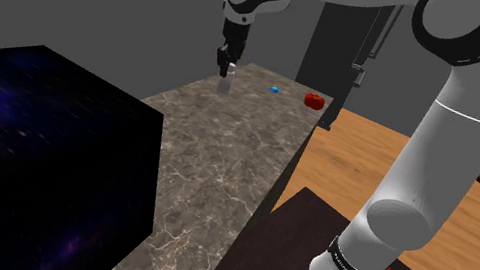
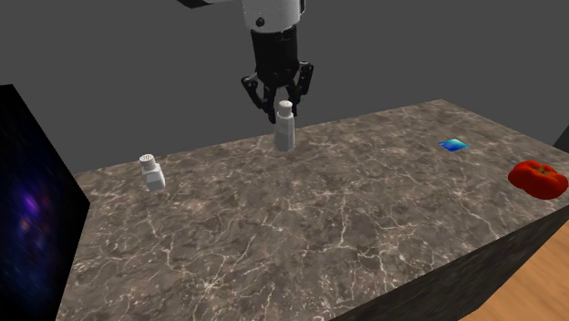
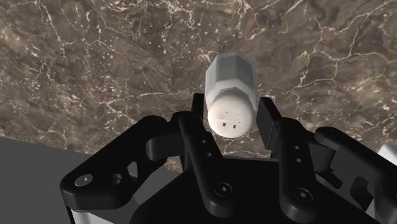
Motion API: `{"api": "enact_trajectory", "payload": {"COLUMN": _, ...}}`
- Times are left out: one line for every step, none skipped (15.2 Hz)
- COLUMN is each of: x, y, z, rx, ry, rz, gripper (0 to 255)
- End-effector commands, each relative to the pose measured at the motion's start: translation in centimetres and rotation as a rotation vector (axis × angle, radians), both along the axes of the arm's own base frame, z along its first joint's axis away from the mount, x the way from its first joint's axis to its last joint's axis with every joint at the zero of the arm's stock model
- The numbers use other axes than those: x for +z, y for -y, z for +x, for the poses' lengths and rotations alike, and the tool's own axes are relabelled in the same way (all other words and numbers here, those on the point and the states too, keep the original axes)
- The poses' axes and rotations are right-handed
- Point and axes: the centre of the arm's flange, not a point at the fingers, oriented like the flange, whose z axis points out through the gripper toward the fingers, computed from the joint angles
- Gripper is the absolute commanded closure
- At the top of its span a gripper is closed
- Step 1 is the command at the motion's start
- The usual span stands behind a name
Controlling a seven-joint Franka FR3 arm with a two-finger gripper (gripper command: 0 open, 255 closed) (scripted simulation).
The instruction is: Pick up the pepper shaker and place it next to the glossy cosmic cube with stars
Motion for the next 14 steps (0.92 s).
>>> {"api": "enact_trajectory", "payload": {"x": 1.1, "y": 0.0, "z": 0.0, "rx": 0.0, "ry": 0.0, "rz": 0.0, "gripper": 255}}
{"api": "enact_trajectory", "payload": {"x": 1.6, "y": 0.0, "z": 0.0, "rx": 0.0, "ry": 0.0, "rz": 0.0, "gripper": 255}}
{"api": "enact_trajectory", "payload": {"x": 2.2, "y": 0.0, "z": 0.0, "rx": 0.0, "ry": 0.0, "rz": 0.0, "gripper": 255}}
{"api": "enact_trajectory", "payload": {"x": 2.7, "y": 0.0, "z": 0.0, "rx": 0.0, "ry": 0.0, "rz": 0.0, "gripper": 255}}
{"api": "enact_trajectory", "payload": {"x": 3.2, "y": 0.0, "z": 0.0, "rx": 0.0, "ry": 0.0, "rz": 0.0, "gripper": 255}}
{"api": "enact_trajectory", "payload": {"x": 3.7, "y": 0.0, "z": 0.0, "rx": 0.0, "ry": 0.0, "rz": 0.0, "gripper": 255}}
{"api": "enact_trajectory", "payload": {"x": 4.3, "y": 0.0, "z": 0.0, "rx": 0.0, "ry": 0.0, "rz": 0.0, "gripper": 255}}
{"api": "enact_trajectory", "payload": {"x": 4.8, "y": 0.0, "z": 0.0, "rx": 0.0, "ry": 0.0, "rz": 0.0, "gripper": 255}}
{"api": "enact_trajectory", "payload": {"x": 5.3, "y": 0.0, "z": 0.0, "rx": 0.0, "ry": 0.0, "rz": 0.0, "gripper": 255}}
{"api": "enact_trajectory", "payload": {"x": 5.8, "y": 0.0, "z": 0.0, "rx": 0.0, "ry": 0.0, "rz": 0.0, "gripper": 255}}
{"api": "enact_trajectory", "payload": {"x": 6.4, "y": 0.0, "z": 0.0, "rx": 0.0, "ry": 0.0, "rz": 0.0, "gripper": 255}}
{"api": "enact_trajectory", "payload": {"x": 6.9, "y": 0.0, "z": 0.0, "rx": 0.0, "ry": 0.0, "rz": 0.0, "gripper": 255}}
{"api": "enact_trajectory", "payload": {"x": 7.4, "y": 0.0, "z": 0.0, "rx": 0.0, "ry": 0.0, "rz": 0.0, "gripper": 255}}
{"api": "enact_trajectory", "payload": {"x": 8.0, "y": 0.0, "z": 0.0, "rx": 0.0, "ry": 0.0, "rz": 0.0, "gripper": 255}}
